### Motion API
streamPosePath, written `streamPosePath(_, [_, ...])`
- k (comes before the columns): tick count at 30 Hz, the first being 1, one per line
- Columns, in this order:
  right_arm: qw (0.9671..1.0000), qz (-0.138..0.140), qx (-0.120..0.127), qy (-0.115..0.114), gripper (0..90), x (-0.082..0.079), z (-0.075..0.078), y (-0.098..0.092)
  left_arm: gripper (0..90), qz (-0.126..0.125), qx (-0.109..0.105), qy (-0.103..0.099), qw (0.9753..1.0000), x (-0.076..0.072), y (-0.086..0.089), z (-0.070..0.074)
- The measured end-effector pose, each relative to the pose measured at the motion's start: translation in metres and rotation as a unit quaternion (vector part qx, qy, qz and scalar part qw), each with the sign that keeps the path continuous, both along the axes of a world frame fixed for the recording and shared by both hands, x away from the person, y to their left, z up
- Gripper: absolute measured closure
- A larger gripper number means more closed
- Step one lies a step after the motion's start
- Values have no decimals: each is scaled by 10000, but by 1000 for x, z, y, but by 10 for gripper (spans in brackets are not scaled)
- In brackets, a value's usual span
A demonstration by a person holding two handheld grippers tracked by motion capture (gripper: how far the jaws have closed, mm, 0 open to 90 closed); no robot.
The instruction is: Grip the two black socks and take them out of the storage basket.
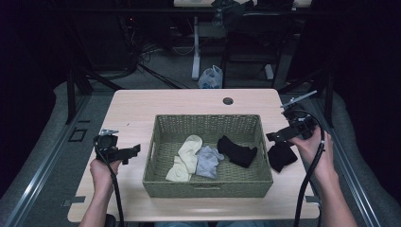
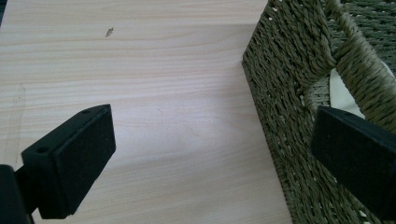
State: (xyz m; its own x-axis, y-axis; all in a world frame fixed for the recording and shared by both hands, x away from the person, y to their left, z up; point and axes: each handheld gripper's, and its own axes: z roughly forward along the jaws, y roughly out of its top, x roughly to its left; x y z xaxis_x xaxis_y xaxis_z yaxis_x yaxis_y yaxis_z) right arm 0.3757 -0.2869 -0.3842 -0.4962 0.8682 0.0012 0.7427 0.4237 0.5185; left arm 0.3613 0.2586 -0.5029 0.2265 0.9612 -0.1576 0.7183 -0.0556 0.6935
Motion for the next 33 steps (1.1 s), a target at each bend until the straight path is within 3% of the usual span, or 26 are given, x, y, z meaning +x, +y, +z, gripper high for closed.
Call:
streamPosePath(3, [9998, 167, 55, -105, 0, 0, 7, 16, 7, 7, -6, -8, 10000, 0, 0, 0])
streamPosePath(8, [9983, 565, -162, 11, 0, 9, 12, 48, 6, -18, 16, -5, 10000, 0, -1, 0])
streamPosePath(11, [9973, 722, -137, 94, 0, 16, 11, 62, 6, 2, 11, -2, 10000, 1, -1, -1])
streamPosePath(20, [9943, 926, -298, 432, 0, 37, -21, 99, 6, -7, -4, -14, 10000, 1, 0, -1])
streamPosePath(30, [9915, 916, -467, 797, 12, 49, -54, 111, 6, -32, 6, -12, 10000, 1, -1, 0])
streamPosePath(32, [9926, 821, -482, 758, 19, 50, -61, 113, 6, -31, 3, -6, 10000, 1, -1, 0])
streamPosePath(33, [9903, 886, -625, 871, 23, 52, -63, 113, 6, -31, 2, -6, 10000, 1, -1, 0])
